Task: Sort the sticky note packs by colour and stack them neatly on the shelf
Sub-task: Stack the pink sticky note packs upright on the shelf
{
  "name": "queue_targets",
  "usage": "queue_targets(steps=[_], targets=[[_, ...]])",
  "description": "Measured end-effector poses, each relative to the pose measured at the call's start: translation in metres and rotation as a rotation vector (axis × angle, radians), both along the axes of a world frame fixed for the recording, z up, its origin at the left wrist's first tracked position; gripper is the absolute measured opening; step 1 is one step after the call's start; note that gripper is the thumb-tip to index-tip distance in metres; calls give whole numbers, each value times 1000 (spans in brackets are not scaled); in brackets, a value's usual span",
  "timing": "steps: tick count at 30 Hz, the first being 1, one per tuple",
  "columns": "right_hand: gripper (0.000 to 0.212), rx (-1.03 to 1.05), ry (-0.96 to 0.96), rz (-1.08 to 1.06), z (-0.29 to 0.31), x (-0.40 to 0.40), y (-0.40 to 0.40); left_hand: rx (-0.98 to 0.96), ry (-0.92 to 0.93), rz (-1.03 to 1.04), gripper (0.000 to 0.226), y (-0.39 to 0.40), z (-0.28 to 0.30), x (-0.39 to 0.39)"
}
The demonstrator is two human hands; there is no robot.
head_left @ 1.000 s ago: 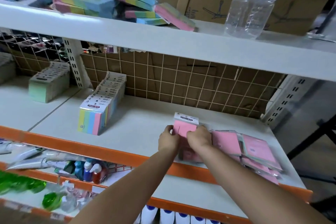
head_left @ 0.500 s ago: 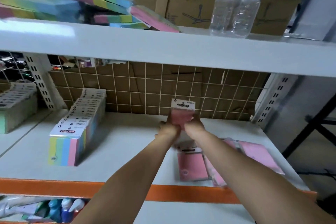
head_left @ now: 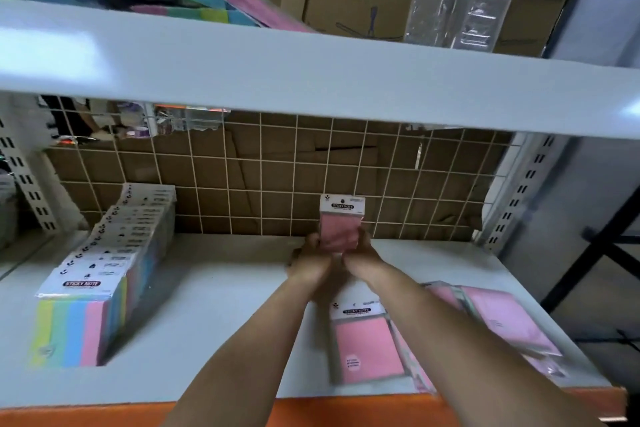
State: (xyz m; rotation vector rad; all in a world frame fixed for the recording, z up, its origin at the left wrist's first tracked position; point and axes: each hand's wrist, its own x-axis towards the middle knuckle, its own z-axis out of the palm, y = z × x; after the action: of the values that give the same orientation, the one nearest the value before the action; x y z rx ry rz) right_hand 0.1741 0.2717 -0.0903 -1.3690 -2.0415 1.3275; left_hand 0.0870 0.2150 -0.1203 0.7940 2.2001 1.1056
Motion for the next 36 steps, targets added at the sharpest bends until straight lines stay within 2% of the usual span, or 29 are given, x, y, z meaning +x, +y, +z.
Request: queue_targets(steps=[3,5,10,15,20,23,27,31,32,33,35,36], targets=[[64,20,-11,76,1,-2,6,-1,28,-37,56,0,-1,-2],[63,19,-2,102,2,0,12,-12,70,-53,49,3,-4,-5],[85,-9,-152,173,8,1,25,-31,94,-37,43,6,-5,-9],[101,-18,-139,183,-13,-7,46,-43,95,-37,41,5,-1,-9],[80,-8,-221,176,-2,-5,38,-42,76,-45,44,4,2,-9],[80,8,-369,221,10,-1,31,-45,53,-35,39,0,7,-5],[36,94,-461,418,30,13,18,-4,55,-52,39,-10,14,-1],[20,123,-641,462,34,24,13,-42,46,-39,38,-24,19,7],[11,136,-685,473,35,27,11,-48,14,-21,37,-28,20,10],[12,156,-726,499,37,29,9,-66,-6,-2,37,-34,22,13],[28,169,-784,553,46,34,2,-142,-4,49,38,-43,26,21],[27,175,-791,571,49,36,-2,-179,8,68,39,-47,27,24]])
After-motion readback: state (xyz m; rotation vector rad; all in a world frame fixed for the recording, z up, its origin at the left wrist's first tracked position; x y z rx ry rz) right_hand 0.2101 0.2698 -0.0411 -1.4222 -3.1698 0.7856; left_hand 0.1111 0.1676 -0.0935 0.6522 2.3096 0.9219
